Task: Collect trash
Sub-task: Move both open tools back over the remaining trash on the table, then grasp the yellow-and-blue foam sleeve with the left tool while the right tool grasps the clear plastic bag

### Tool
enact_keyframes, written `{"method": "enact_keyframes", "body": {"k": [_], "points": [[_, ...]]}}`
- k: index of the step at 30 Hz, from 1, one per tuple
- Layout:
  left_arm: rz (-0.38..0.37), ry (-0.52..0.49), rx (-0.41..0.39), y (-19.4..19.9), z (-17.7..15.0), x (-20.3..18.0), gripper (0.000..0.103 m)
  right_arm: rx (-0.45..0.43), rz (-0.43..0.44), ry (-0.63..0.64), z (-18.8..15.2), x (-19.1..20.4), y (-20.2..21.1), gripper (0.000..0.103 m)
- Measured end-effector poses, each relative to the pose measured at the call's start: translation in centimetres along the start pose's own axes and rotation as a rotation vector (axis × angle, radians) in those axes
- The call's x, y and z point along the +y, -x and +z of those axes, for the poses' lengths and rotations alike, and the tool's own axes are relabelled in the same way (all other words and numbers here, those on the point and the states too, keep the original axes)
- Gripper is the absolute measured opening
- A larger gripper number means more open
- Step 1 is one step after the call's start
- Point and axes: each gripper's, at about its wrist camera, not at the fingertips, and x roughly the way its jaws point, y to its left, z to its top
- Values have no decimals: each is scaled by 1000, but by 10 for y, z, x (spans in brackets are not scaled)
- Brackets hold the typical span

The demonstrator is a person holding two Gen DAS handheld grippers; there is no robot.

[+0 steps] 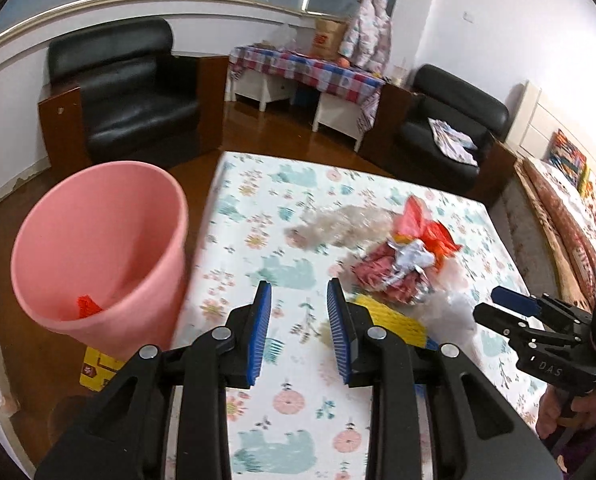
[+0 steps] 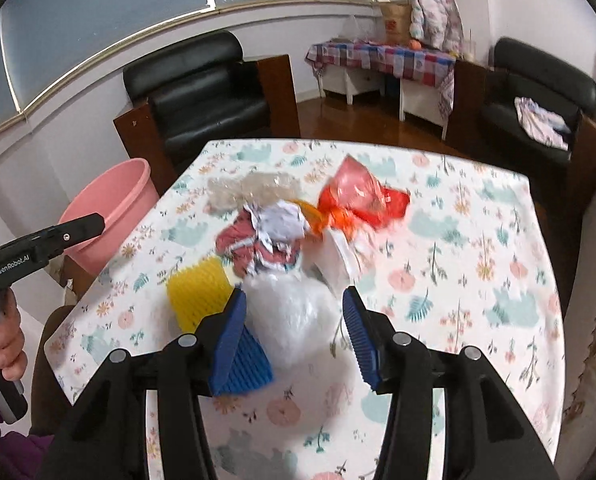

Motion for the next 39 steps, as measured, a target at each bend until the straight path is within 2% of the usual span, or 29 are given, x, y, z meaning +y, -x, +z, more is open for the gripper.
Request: {"method": "enact_keyframes", "body": {"k": [9,14,16,17,21,24,30,32,39], "points": [[-66,-56,82,-12,-12,-26,29,18,49,22,-1,14,-15,54],[-107,-104,129,-19,-19,-42,29,26,27,42,-3,17,-28,54],[-112,-125,150,-22,-24,-47,29,41,3,50,-5,16,-33,45],[-116,-136,166,-24,-27,-49,29,49,-13,53,-5,14,-35,33],[-107,-153,202,-28,-33,-50,29,55,-8,-7,-9,-6,-35,23],[-127,-105,244,-33,-33,-43,29,33,-20,-43,-10,-17,-29,21],[-195,78,326,-52,-26,-29,29,3,-28,-97,-13,-35,-19,21],[-206,135,346,-59,-23,-25,45,3,-25,-105,-16,-38,-18,21],[-174,254,381,-77,-17,-21,48,2,-15,-116,-19,-44,-17,21]]}}
